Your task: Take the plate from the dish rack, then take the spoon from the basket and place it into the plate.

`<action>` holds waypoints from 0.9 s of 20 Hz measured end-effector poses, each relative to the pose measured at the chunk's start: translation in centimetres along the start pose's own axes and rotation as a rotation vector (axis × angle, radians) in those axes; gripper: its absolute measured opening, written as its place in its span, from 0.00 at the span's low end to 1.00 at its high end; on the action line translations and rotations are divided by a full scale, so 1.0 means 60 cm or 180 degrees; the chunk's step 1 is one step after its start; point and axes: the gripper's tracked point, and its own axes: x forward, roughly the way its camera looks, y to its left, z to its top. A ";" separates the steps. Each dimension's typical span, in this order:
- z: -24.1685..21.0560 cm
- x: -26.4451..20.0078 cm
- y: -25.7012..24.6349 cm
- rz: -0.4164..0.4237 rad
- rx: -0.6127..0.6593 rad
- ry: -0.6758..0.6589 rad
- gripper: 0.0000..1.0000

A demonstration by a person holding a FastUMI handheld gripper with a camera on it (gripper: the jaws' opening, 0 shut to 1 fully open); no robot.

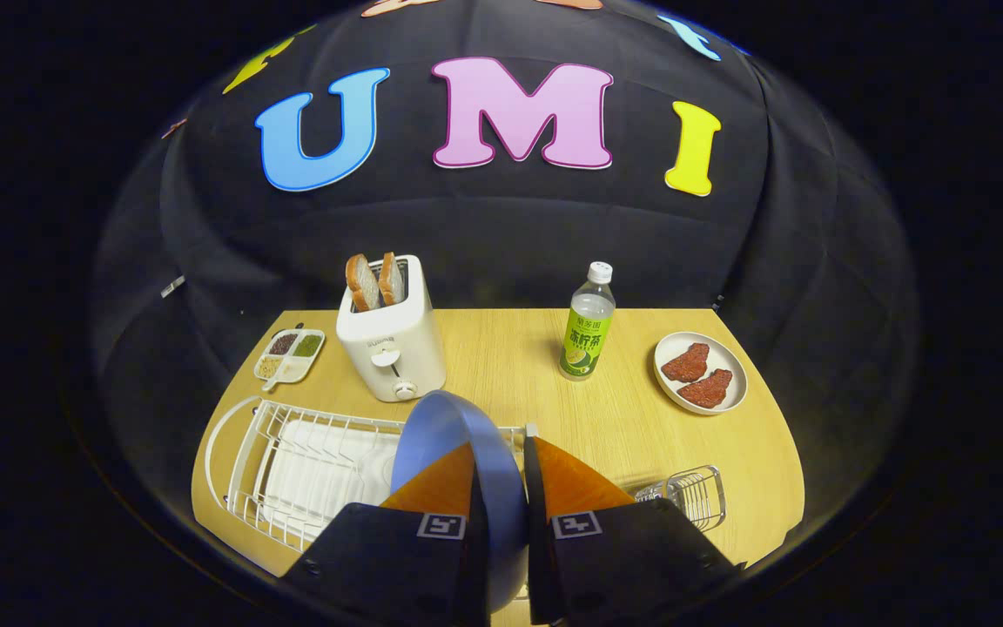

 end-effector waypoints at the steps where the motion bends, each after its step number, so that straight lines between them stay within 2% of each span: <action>1: 0.000 -0.007 0.005 0.0082 0.0067 0.0001 0.21; 5: 0.010 -0.070 -0.003 0.0423 0.0242 -0.0105 0.21; 8: -0.002 -0.140 -0.043 0.0645 0.0335 -0.0181 0.21; 11: -0.044 -0.193 -0.117 0.0658 0.0510 -0.0126 0.21; 15: -0.123 -0.247 -0.221 0.0644 0.0952 0.0044 0.21; 18: -0.192 -0.246 -0.296 0.0607 0.1112 0.0225 0.21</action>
